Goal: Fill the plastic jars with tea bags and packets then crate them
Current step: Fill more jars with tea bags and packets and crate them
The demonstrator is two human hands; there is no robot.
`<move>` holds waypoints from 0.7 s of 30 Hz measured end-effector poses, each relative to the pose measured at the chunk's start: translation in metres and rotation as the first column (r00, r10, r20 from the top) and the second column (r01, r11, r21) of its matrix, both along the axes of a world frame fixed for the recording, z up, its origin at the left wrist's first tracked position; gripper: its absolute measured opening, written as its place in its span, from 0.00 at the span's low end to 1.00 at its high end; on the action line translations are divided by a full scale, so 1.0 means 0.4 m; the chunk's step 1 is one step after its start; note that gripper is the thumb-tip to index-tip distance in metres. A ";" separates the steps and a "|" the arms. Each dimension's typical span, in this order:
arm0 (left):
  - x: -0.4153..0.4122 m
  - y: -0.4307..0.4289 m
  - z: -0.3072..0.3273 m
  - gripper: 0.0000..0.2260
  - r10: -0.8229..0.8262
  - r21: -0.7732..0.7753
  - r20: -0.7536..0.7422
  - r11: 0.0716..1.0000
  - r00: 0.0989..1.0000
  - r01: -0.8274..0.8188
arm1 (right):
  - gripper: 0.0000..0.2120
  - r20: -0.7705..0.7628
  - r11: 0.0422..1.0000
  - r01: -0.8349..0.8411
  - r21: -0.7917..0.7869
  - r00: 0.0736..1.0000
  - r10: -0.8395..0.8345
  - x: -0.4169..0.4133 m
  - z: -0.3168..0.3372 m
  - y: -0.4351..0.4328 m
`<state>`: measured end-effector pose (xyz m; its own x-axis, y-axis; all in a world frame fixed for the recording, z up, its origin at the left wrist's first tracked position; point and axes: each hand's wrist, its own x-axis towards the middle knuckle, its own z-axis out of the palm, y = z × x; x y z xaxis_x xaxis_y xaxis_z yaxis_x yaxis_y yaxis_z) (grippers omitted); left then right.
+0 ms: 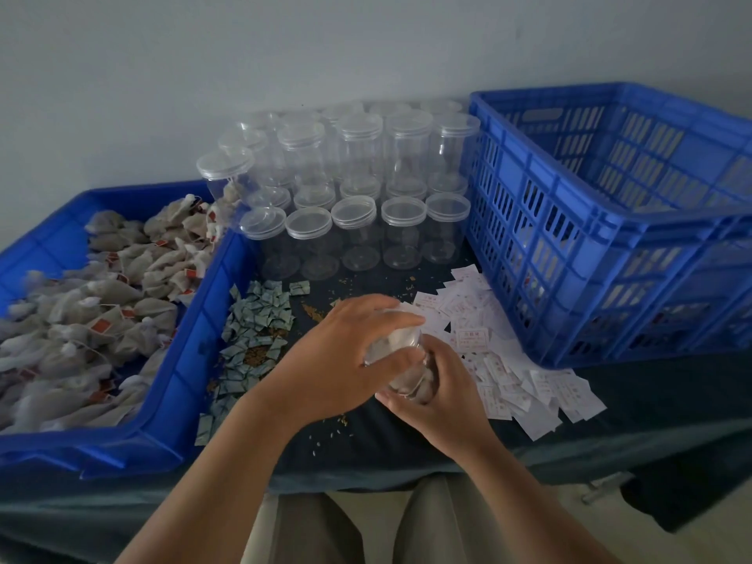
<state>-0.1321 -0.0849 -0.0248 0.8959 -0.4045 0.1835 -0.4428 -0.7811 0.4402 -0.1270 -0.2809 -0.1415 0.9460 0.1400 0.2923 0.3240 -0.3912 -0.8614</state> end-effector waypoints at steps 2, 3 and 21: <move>0.000 -0.018 0.008 0.19 0.050 -0.073 -0.030 0.996 0.998 -0.052 | 0.34 0.027 1.000 -0.004 -0.003 1.000 0.004 0.000 0.000 0.001; 0.005 -0.029 0.013 0.16 0.086 -0.101 -0.059 0.991 0.995 -0.092 | 0.33 0.041 1.000 -0.004 -0.009 0.999 0.004 0.000 0.000 0.001; 0.035 -0.084 0.002 0.19 -0.030 -0.025 -0.053 0.999 0.998 0.029 | 0.20 -0.038 0.944 -0.260 0.202 0.961 0.273 0.015 0.016 -0.030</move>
<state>-0.1181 -0.1184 -0.0242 0.8922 -0.4273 0.1460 -0.4413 -0.7568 0.4821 -0.1211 -0.2928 -0.1351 0.8996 0.3365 0.2783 0.3348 -0.1224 -0.9343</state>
